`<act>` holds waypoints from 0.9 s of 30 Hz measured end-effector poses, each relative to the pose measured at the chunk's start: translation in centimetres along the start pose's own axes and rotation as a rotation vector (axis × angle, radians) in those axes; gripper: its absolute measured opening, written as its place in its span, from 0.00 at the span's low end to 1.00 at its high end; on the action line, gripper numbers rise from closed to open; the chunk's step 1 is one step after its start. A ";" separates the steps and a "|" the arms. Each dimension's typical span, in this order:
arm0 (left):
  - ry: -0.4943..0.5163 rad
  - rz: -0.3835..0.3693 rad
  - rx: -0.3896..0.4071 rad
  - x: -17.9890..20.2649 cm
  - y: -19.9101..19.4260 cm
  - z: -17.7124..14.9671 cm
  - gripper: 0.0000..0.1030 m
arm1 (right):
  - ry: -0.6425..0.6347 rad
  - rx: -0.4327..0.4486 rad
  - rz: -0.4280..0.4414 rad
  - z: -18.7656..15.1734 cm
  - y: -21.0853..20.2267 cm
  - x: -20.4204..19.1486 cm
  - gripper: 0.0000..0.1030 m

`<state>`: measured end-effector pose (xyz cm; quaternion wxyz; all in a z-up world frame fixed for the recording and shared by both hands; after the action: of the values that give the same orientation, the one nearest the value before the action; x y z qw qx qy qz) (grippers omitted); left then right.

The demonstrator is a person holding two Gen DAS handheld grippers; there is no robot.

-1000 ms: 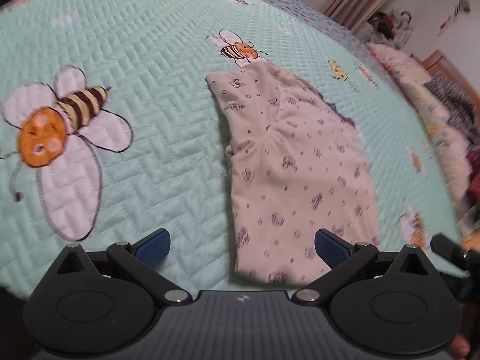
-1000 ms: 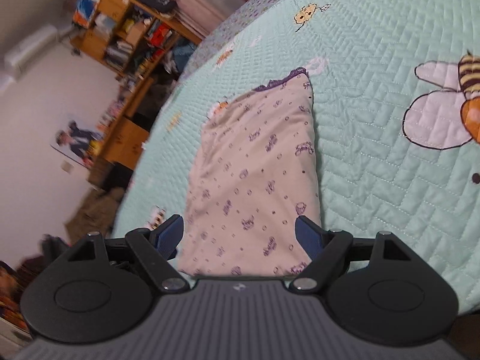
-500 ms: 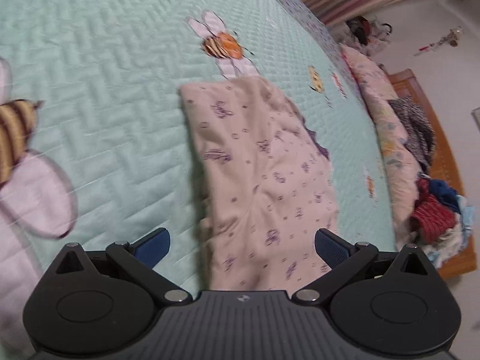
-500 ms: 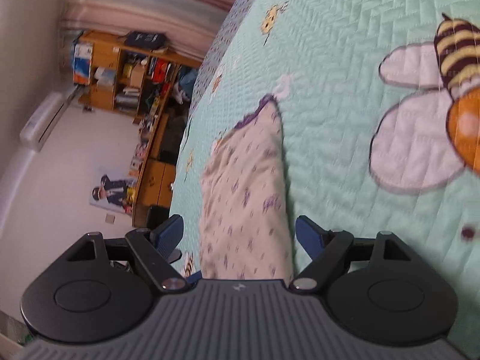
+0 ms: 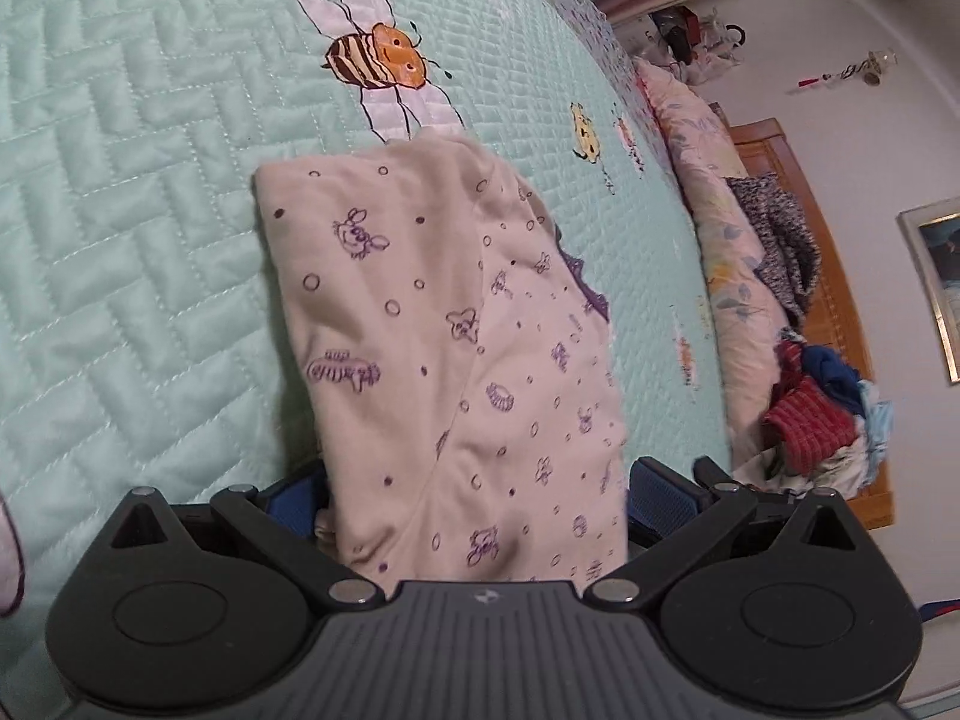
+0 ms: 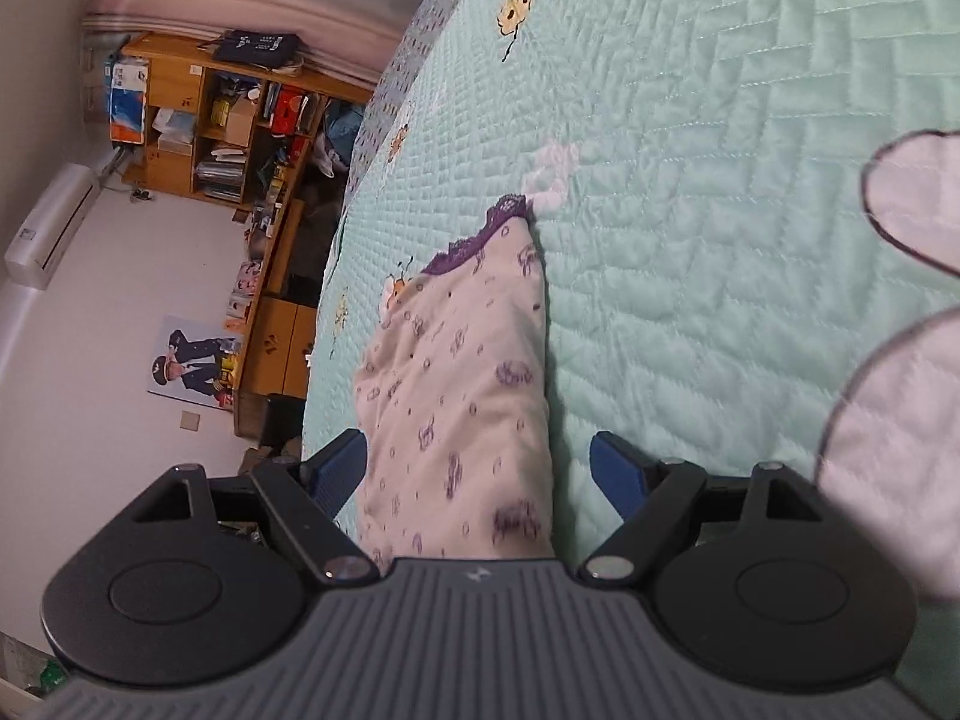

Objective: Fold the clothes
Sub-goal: 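Pinch the folded nightgown's hem edge with both grippers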

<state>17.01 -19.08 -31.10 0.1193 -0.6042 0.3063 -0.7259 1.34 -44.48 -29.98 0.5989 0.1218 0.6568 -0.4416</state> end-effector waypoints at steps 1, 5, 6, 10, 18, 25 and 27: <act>-0.006 -0.017 -0.007 -0.2 0.0 0.3 0.99 | 0.000 -0.006 0.007 0.4 0.0 0.0 0.80; -0.009 -0.030 -0.027 -0.2 0.9 1.8 0.99 | 0.002 -0.052 0.012 1.9 0.9 0.1 0.80; -0.003 -0.026 -0.027 0.0 1.2 2.3 0.99 | 0.004 -0.064 0.013 2.3 1.3 0.1 0.80; 0.002 -0.053 0.002 0.4 2.0 3.6 0.99 | -0.012 -0.118 0.019 3.6 3.0 -0.8 0.83; 0.063 -0.137 -0.072 1.7 2.8 3.5 0.99 | -0.070 -0.154 0.034 3.2 4.5 -2.5 0.80; 0.071 -0.135 -0.085 1.6 3.2 3.4 0.97 | -0.068 -0.130 -0.059 2.7 3.6 -0.8 0.29; 0.066 -0.125 -0.096 1.4 3.2 3.4 0.95 | -0.069 -0.125 -0.074 2.6 3.3 -0.5 0.32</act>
<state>19.27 -23.42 -31.58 0.0345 -0.6031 0.3060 -0.7358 5.48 -44.27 -30.69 0.6109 0.0444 0.6663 -0.4253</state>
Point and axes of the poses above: each gripper's, at about its wrist camera, not at the fingertips, and y roughly the way its jaws point, x to its right, z to its top, the point moved 10 cm from there along y, roughly the way its jaws point, and after that the axes turned 11 degrees about -x, right-handed, at the moved point
